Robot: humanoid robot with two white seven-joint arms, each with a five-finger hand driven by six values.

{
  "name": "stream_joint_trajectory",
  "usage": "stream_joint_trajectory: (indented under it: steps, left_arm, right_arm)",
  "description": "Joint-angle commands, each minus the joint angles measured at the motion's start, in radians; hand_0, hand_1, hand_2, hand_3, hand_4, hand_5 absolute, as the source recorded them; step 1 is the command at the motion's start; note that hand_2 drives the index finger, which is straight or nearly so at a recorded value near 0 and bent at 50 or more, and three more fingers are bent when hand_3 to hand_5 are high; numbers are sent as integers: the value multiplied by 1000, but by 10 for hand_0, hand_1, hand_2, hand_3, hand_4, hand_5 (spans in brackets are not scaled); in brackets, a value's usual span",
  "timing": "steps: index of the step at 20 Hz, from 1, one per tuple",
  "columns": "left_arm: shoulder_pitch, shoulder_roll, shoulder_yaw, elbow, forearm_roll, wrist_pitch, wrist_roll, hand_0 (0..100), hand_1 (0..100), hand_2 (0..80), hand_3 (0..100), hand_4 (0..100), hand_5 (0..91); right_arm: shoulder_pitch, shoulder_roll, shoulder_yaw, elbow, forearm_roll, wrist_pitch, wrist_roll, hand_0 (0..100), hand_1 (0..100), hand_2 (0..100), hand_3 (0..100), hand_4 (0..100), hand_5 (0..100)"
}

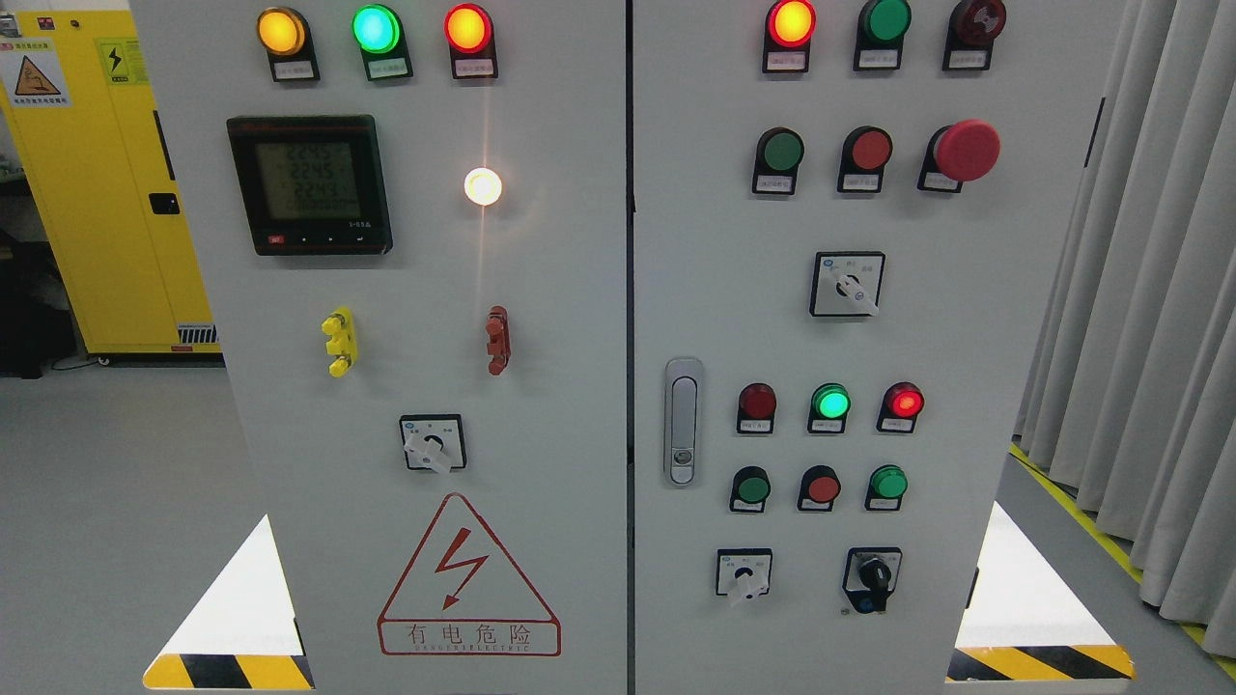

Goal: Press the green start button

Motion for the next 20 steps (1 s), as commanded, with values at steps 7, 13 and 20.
stream_joint_trajectory:
  steps: [7,13,20]
  left_arm:
    - [-9,26,0,-28,0,1,0,120,556,0,0,0,0]
    - [-9,26,0,-28,0,1,2,120,556,0,0,0,0]
    - [-9,26,0,-28,0,1,0,120,556,0,0,0,0]
  right_arm:
    - [-2,-1,0,1,1,0,1,248,364,0,0,0,0]
    - [-3,-1,11,-19,16,-3,-3,248,365,0,0,0,0]
    - [9,10,120,-280,164,-3,-87,237,375,0,0,0,0]
